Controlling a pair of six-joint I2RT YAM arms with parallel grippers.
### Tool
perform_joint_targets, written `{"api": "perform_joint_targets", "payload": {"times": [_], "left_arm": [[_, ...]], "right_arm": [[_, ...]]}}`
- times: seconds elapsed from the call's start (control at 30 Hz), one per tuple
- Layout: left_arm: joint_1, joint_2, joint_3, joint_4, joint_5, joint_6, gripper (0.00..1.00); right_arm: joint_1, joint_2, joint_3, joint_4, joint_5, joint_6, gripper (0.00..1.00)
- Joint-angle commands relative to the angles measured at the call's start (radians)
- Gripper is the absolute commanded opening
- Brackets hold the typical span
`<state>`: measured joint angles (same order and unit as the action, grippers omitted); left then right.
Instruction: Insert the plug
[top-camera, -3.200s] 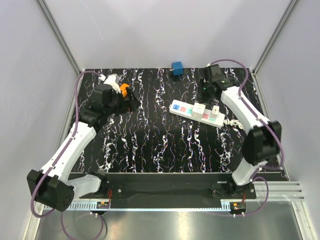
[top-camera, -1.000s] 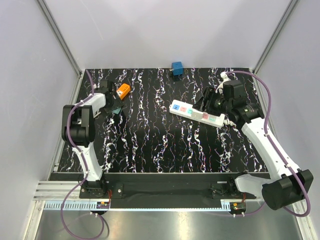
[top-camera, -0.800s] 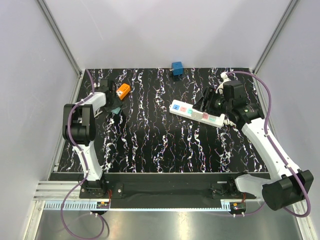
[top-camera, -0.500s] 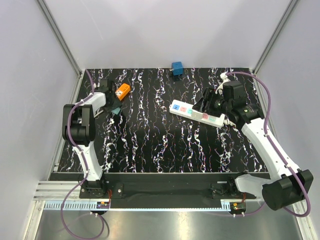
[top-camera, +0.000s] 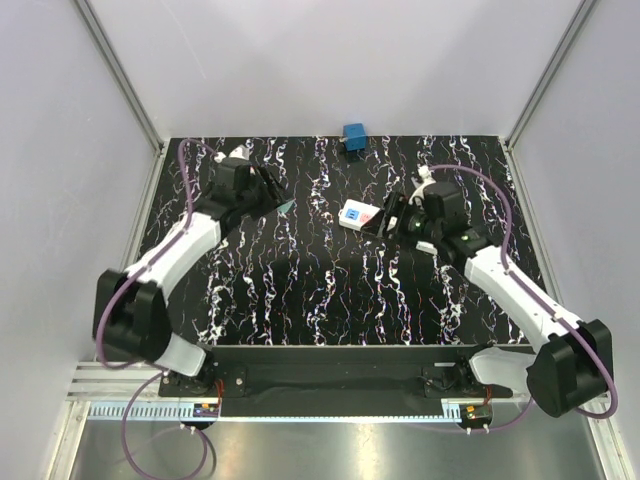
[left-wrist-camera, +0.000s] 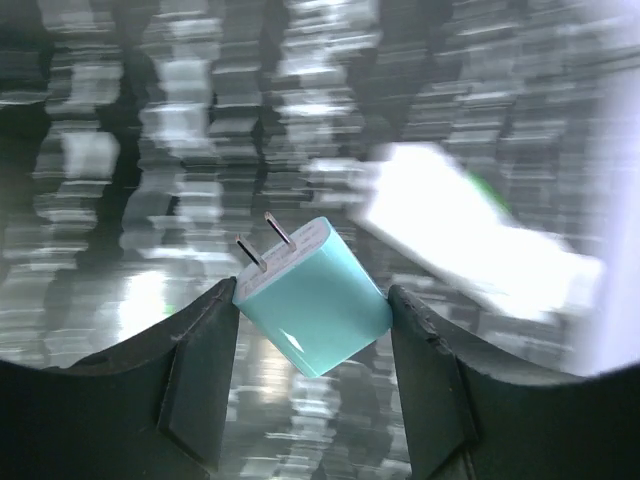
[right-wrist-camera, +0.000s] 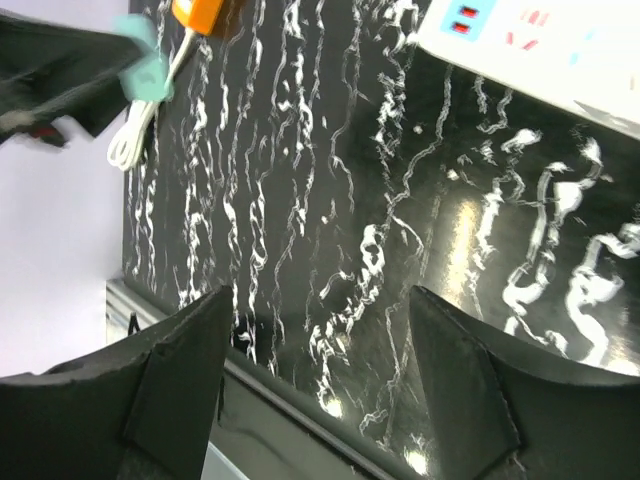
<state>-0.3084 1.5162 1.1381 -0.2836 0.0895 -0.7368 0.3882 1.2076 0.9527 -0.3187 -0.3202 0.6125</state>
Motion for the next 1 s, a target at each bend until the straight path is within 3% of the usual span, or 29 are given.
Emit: {"api": "perform_joint_targets", "payload": {"times": [0.0,0.13,0.3,0.9,0.97], "left_arm": [[-0.038,-0.126,-0.058,0.254,0.167,-0.267,0.0],[-0.084,-0.169,-0.097,0.382,0.219,-0.435,0.0],[-0.145,-0.2,-0.093,0.435,0.195,-0.521,0.0],[-0.212,-0.228,-0.138,0.5,0.145,-0.569,0.0],[-0.213,-0.232,-0.141,0.5,0.138,-0.564,0.0]], "right_arm": [[0.078,-0.016,-0.044,0.317,0.116,0.082,0.78],[0.158,0.001,-0.028,0.486,0.24,0.043,0.77],[0.236,0.075,0.041,0.53,0.291,-0.065,0.72],[0.342,0.19,0.167,0.55,0.421,-0.152,0.71],[0.347,0.21,0.184,0.537,0.452,-0.155,0.65]]}}
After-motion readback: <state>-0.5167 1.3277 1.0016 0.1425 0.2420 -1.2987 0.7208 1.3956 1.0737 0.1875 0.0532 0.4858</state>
